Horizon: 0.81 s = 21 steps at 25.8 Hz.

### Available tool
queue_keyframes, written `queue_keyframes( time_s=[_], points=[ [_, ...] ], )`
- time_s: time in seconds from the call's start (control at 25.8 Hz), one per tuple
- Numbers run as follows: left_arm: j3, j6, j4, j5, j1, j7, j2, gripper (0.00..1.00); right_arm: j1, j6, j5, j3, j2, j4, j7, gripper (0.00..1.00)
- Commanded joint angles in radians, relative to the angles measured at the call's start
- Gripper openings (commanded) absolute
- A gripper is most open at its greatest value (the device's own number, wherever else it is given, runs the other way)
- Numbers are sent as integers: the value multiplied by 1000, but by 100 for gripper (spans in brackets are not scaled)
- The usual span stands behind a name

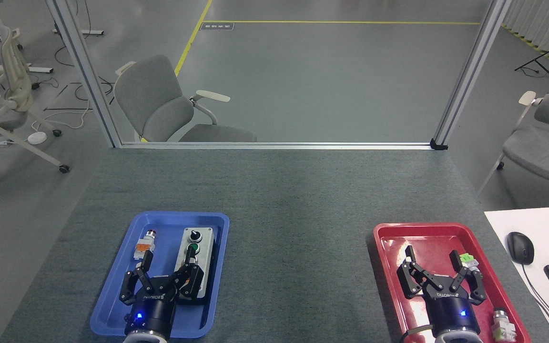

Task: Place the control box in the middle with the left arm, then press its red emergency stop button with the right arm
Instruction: 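Lower the left gripper onto the grey control box in the blue tray, then close the left gripper on the near end of the control box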

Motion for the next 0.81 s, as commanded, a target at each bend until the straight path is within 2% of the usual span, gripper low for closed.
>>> queue_keyframes(
  time_s=[0.0,0.15,0.31,0.5,0.66,0.77],
  points=[
    [-5,8,-4,-43,16,2,9,99,0,-3,3,14,-1,0,0,98],
    [-5,15,-7,-207,63,1,3,99,0,6,14,40,-2,0,0,98],
    [-15,11,-28,-200,124,-1,-10,99,0,3,18,40,-1,0,0,98],
    [-55,13,-9,-197,126,-1,-42,99,0,6,24,53,-1,0,0,98],
    [-74,18,61,-197,106,-1,-63,99,-2,5,26,56,-1,0,2,98],
    [-74,18,108,-197,85,-3,-69,99,-13,-3,70,59,1,0,2,98]
  ],
)
